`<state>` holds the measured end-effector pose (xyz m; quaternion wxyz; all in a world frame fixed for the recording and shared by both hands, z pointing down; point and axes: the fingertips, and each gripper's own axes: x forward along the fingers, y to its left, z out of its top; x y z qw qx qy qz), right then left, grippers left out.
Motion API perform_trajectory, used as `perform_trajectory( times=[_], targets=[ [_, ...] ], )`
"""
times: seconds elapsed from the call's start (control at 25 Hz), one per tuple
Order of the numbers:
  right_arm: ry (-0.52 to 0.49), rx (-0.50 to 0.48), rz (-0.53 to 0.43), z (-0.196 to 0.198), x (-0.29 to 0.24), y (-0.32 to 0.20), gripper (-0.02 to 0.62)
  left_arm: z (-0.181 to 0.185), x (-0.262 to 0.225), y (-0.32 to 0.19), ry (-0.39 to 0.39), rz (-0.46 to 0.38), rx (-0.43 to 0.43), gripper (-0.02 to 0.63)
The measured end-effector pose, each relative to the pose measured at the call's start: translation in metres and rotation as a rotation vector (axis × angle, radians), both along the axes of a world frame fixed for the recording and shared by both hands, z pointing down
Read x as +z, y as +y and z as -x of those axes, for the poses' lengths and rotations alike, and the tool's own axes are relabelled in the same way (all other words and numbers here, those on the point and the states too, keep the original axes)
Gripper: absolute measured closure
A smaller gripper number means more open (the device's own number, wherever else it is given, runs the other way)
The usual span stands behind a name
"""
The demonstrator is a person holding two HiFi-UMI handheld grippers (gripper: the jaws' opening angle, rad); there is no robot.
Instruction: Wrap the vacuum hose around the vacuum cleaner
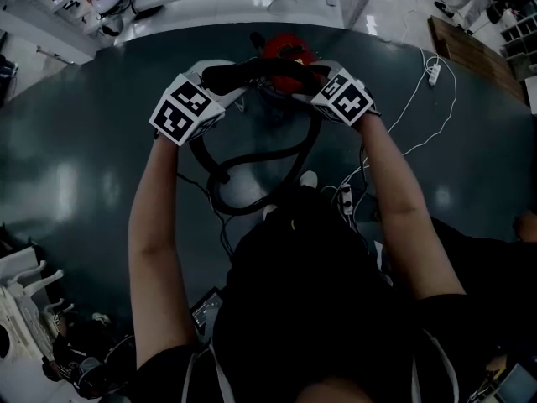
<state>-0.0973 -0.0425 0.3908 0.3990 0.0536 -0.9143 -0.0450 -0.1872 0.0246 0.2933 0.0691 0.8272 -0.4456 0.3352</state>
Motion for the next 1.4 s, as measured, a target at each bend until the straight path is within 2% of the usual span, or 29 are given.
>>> perform_trajectory(
  times=[0.2, 0.56, 0.68, 0.72, 0.76, 0.92, 1.16, 1.4],
  targets=[
    [-0.021, 0.096, 0.035, -0.027, 0.013, -0.023, 0.265, -0.011, -0.025, -0.026, 0.072, -0.087, -0.012, 0.437],
    [-0.013, 0.197, 0.067, -0.054, 0.028, -0.064, 0.268, -0.033, -0.063, -0.064, 0.144, -0.165, 0.005, 0.436],
    [-0.008, 0.244, 0.065, -0.061, 0.034, -0.079, 0.309, -0.033, -0.080, -0.073, 0.190, -0.207, -0.018, 0.437],
    [-0.014, 0.260, 0.054, -0.062, 0.033, -0.086, 0.344, -0.031, -0.086, -0.077, 0.199, -0.221, -0.029, 0.437],
    [-0.023, 0.273, 0.042, -0.063, 0.030, -0.092, 0.409, -0.028, -0.090, -0.080, 0.202, -0.231, -0.042, 0.436],
    [-0.054, 0.302, 0.002, -0.061, 0.013, -0.115, 0.416, -0.013, -0.090, -0.087, 0.188, -0.253, -0.111, 0.436],
    [-0.048, 0.304, -0.107, -0.061, -0.024, -0.159, 0.417, 0.012, -0.080, -0.099, 0.238, -0.270, -0.243, 0.436],
    [-0.010, 0.269, -0.251, -0.069, -0.061, -0.207, 0.417, 0.009, -0.073, -0.113, 0.251, -0.282, -0.285, 0.436]
  ],
)
